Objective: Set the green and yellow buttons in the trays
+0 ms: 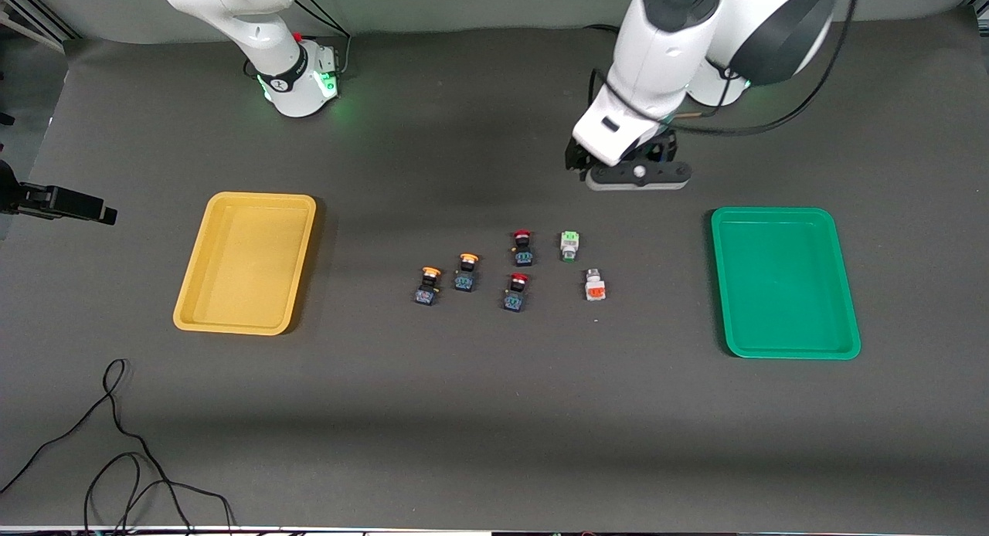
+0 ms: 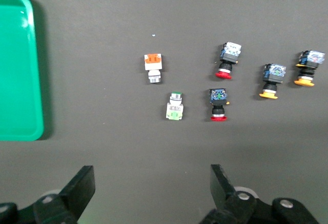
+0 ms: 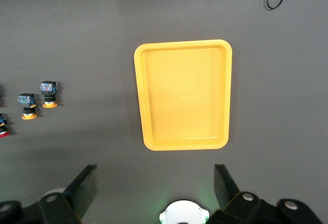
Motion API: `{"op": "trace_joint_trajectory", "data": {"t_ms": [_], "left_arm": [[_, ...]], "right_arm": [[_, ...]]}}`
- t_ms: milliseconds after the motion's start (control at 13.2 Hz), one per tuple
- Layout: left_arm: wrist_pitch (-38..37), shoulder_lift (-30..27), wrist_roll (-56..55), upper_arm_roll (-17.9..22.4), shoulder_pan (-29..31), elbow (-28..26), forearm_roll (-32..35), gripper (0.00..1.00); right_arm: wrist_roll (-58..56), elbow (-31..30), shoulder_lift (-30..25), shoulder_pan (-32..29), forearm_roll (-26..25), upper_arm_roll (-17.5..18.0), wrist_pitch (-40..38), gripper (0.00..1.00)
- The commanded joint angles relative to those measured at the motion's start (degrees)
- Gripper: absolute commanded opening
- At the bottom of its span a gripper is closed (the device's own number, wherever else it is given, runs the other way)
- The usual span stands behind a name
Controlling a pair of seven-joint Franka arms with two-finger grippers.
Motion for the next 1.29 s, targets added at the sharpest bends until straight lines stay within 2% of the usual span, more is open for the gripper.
{"op": "trace_joint_trajectory", "data": {"t_ms": [0, 151, 529, 832, 983, 1210], "left_arm": [[12.3, 0.6, -1.3, 1.0, -0.9, -9.5, -0.2, 1.00], [19.3, 4.9, -1.0, 1.0, -0.9, -11.7, 0.0, 1.00], [28.9, 16.0, -0.6, 1.0, -1.3, -11.9, 0.5, 1.00], [32.4, 21.7, -1.0, 1.0, -3.6, -12.0, 0.5, 1.00], [34.0, 24.0, -1.3, 1.0, -4.5, -12.0, 0.5, 1.00], [35.1, 26.1, -1.4, 1.0, -5.7, -12.0, 0.3, 1.00]], "right_arm": [[-1.2, -1.4, -1.4, 0.2, -0.8, 0.0, -0.5, 1.00], [-1.2, -1.4, -1.4, 0.2, -0.8, 0.0, -0.5, 1.00], [-0.7, -1.3, -0.9, 1.5, -0.7, 0.5, 0.1, 1.00], [-0.1, -1.5, 3.3, 10.8, -0.7, 0.6, 1.5, 1.00], [4.2, -2.0, 6.1, 15.0, -0.7, 0.6, 2.8, 1.00], [11.6, -8.5, 7.1, 19.5, -0.7, 0.6, 10.9, 1.00]]}}
